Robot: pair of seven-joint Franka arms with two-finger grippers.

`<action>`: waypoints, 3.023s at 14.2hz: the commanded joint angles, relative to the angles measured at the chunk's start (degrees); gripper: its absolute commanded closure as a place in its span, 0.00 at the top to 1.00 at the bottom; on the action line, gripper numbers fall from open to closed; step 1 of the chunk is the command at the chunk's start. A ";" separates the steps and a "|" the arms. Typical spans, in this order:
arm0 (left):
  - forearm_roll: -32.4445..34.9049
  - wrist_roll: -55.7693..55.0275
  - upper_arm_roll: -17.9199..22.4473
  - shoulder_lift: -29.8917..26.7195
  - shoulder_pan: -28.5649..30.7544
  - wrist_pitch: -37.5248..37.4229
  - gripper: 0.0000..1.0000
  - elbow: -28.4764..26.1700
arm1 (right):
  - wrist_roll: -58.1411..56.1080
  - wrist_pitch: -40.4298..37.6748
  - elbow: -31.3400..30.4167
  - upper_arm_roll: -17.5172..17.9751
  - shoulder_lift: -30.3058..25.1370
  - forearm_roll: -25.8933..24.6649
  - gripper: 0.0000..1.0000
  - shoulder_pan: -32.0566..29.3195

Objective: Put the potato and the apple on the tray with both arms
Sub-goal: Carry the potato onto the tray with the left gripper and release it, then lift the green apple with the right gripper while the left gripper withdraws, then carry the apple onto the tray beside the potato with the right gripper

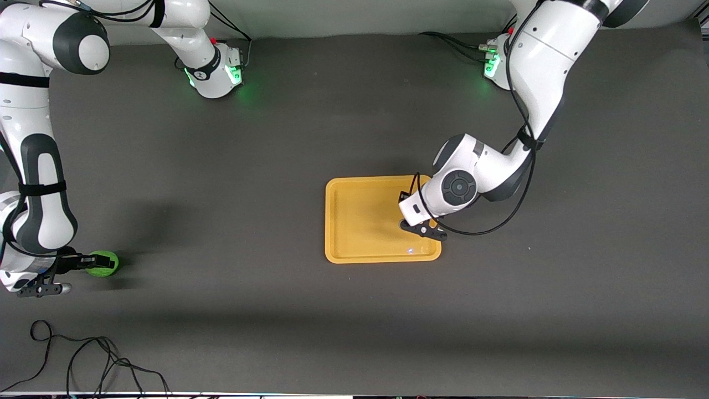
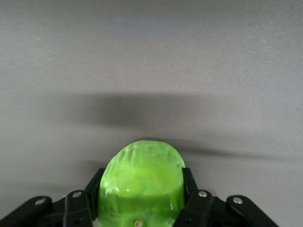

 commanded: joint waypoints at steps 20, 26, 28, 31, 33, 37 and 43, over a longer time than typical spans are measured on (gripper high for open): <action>7.13 15.81 4.63 -29.94 27.50 -34.63 1.00 16.09 | 69.48 -22.04 6.24 0.27 -21.71 -3.32 0.32 49.88; 5.03 19.79 5.16 -34.00 30.68 -35.67 1.00 15.64 | 91.68 -18.63 21.74 0.27 -5.88 -3.41 0.32 64.84; 3.28 20.23 5.07 -36.02 30.50 -36.73 1.00 14.86 | 91.69 -13.98 19.21 0.27 -2.36 -3.85 0.32 65.64; 3.18 20.32 4.99 -37.08 29.71 -37.97 1.00 14.68 | 91.60 -2.29 13.83 0.18 1.77 -4.28 0.32 66.51; 3.09 20.32 4.90 -37.08 29.62 -38.14 1.00 14.33 | 91.68 -0.68 13.83 0.18 5.55 -5.69 0.32 66.61; 3.10 20.14 4.63 -37.52 28.66 -38.49 1.00 14.59 | 91.60 4.24 13.83 0.09 9.43 -5.96 0.34 66.61; 3.09 19.71 3.49 -38.93 27.95 -38.40 1.00 15.03 | 91.25 1.72 14.18 -0.17 5.68 -5.61 1.00 65.90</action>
